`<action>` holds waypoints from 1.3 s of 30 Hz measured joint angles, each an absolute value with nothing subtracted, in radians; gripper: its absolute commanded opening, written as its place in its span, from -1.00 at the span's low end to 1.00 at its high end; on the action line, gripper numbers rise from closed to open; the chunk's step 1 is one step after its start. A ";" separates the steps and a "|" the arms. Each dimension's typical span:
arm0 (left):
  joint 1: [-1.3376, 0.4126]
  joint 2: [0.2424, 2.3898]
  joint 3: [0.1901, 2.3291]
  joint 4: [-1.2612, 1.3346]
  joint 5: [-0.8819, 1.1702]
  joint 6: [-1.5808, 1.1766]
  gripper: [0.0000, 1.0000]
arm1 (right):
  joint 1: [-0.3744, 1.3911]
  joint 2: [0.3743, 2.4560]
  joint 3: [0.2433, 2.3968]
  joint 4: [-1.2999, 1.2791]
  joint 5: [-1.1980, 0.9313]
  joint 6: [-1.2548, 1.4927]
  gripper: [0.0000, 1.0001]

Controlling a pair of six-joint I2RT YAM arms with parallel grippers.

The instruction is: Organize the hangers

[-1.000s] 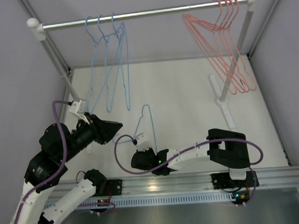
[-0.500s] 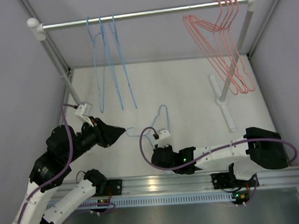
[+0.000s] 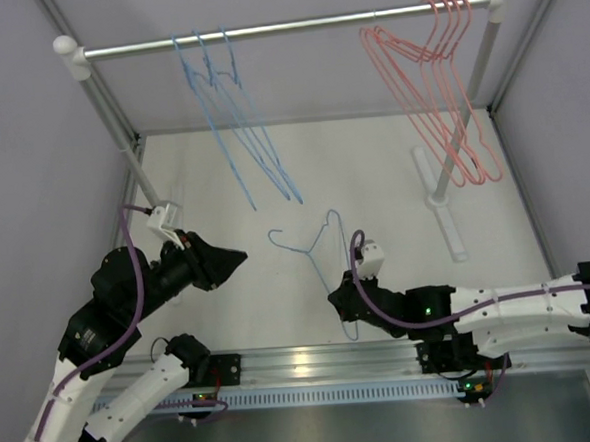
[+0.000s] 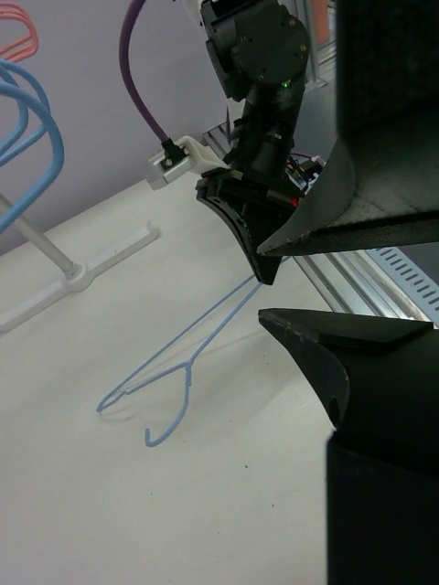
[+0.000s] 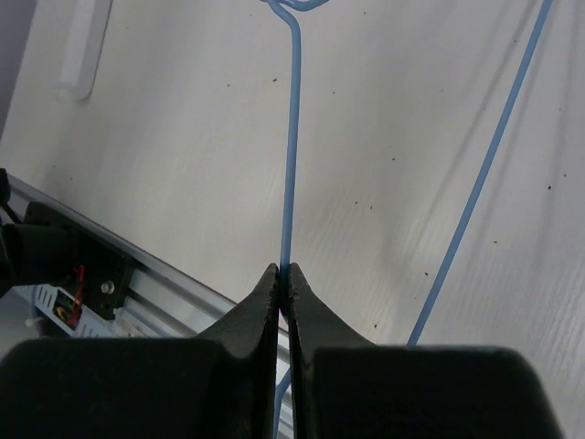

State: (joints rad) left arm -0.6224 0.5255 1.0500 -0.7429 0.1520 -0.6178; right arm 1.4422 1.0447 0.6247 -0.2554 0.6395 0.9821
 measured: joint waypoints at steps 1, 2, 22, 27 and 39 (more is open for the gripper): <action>-0.622 0.525 1.050 -0.743 0.150 -0.618 -0.31 | 1.441 1.010 0.619 -0.262 0.641 0.982 -1.00; -0.622 0.525 1.050 -0.743 0.149 -0.618 -0.31 | 1.438 0.984 0.615 -0.266 0.643 0.984 -1.00; -0.622 0.525 1.049 -0.743 0.141 -0.619 -0.31 | 1.355 0.558 0.588 -0.371 0.647 1.063 -1.00; -0.622 0.525 1.031 -0.742 0.141 -0.619 -0.31 | 1.352 0.506 0.587 -0.373 0.658 1.089 -1.00; -0.622 0.517 1.004 -0.741 0.145 -0.626 -0.31 | 1.351 0.381 0.583 -0.399 0.743 1.155 -1.00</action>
State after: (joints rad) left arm -0.6224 0.5167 1.0039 -0.7414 0.1448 -0.6262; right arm 1.3514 0.3813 0.5827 -0.3988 0.7433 1.1553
